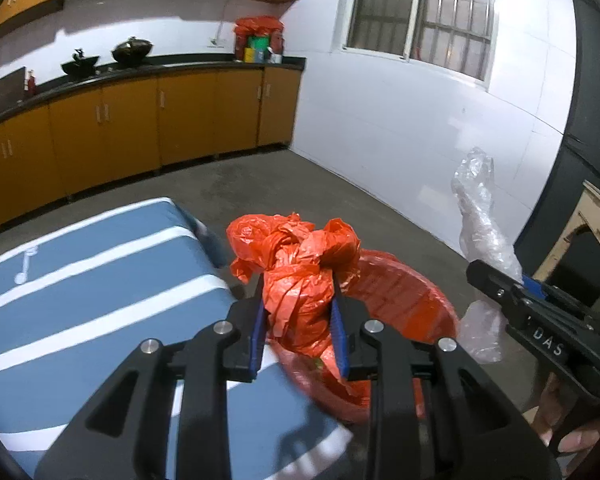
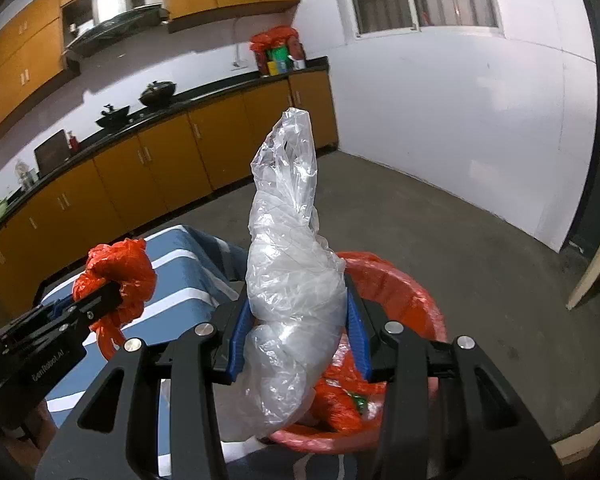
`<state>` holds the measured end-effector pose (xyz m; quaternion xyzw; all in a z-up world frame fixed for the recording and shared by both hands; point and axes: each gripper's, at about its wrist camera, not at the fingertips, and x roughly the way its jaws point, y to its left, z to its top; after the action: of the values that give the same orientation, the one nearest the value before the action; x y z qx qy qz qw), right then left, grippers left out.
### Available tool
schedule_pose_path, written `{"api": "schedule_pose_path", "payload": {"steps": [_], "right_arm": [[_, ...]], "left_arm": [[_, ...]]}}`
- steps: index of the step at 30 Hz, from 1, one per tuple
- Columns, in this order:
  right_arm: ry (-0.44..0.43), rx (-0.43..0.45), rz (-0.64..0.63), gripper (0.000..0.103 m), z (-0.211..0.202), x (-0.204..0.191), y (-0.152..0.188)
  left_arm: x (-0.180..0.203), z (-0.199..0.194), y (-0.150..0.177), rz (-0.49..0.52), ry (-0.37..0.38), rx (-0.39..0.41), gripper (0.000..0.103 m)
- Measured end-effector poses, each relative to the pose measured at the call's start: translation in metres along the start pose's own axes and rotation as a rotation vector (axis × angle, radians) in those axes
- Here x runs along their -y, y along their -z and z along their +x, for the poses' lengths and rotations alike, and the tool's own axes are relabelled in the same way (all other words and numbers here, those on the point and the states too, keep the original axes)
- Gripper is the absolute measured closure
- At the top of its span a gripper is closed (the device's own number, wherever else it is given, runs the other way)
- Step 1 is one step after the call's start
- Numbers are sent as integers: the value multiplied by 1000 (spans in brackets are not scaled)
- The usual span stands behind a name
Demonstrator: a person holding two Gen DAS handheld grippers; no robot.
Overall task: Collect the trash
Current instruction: 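Carry the red bag and clear bag over the red basket, then open both tools to drop the bags into the basket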
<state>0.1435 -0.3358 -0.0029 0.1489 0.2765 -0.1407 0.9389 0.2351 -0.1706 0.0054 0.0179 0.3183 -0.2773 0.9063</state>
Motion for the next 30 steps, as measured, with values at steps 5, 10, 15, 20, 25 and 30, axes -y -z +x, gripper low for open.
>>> {"api": "schedule_pose_path", "payload": {"steps": [5, 10, 15, 20, 25, 30], "right_arm": [[17, -19, 28, 61, 9, 15, 1], [21, -35, 53, 61, 17, 26, -1], [12, -45, 62, 60, 24, 33, -4], [-11, -69, 107, 54, 33, 44, -7], [-6, -83, 97, 48, 37, 43, -5], [24, -50, 84, 33, 26, 42, -3]], "left_arm": [[18, 22, 3, 7, 40, -29, 75], [29, 41, 4, 1, 79, -59, 75], [36, 60, 9, 13, 105, -100, 72], [38, 78, 21, 7, 110, -151, 63], [31, 84, 28, 1, 84, -167, 58], [11, 70, 32, -14, 11, -132, 42]]}}
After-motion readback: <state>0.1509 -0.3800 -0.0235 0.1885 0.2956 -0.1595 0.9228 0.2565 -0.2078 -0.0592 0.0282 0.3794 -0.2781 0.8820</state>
